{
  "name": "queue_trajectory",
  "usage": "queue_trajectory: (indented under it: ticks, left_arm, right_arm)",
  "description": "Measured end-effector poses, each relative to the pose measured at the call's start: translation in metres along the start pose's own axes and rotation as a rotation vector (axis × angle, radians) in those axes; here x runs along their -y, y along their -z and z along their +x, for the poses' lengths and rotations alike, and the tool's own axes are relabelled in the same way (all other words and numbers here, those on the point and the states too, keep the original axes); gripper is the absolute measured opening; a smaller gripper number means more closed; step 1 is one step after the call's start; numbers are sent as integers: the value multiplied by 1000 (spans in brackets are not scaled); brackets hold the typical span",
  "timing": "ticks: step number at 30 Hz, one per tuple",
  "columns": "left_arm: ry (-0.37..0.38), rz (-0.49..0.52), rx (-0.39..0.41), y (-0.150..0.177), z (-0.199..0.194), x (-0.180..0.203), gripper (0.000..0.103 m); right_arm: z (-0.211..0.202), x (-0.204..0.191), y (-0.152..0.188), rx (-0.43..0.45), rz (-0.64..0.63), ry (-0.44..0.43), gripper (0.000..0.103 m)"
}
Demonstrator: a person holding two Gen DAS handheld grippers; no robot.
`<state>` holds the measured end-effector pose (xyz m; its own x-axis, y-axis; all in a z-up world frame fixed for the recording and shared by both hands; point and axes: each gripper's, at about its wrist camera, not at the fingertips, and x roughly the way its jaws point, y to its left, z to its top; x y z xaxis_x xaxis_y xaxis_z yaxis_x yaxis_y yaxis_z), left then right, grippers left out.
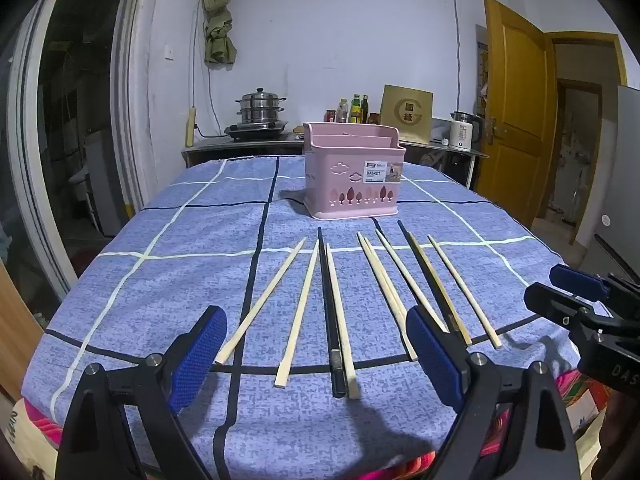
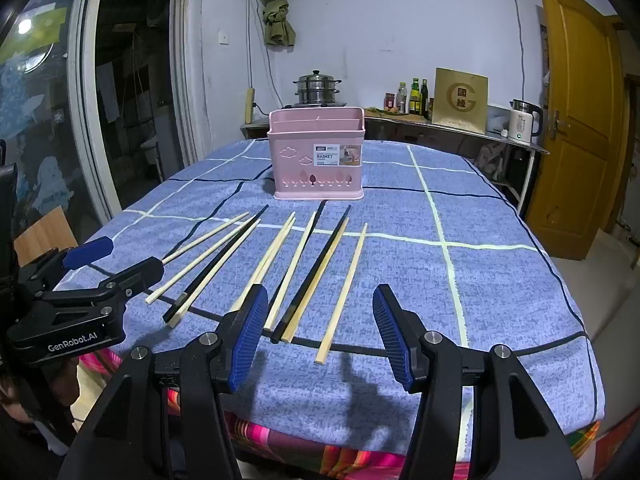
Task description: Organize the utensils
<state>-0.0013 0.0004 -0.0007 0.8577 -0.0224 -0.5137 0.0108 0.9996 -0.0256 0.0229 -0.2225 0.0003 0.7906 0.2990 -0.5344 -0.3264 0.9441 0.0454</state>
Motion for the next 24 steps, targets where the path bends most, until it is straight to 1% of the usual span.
queue_trajectory:
  ticks: [1,24]
  left_arm:
    - [1,-1,0,0,0,1,92]
    - [2,0,-7,1,2,3,92]
  right_arm:
    - [0,0,0,-10,-2,2,56]
    - [0,0,0,-8,2,-1,56]
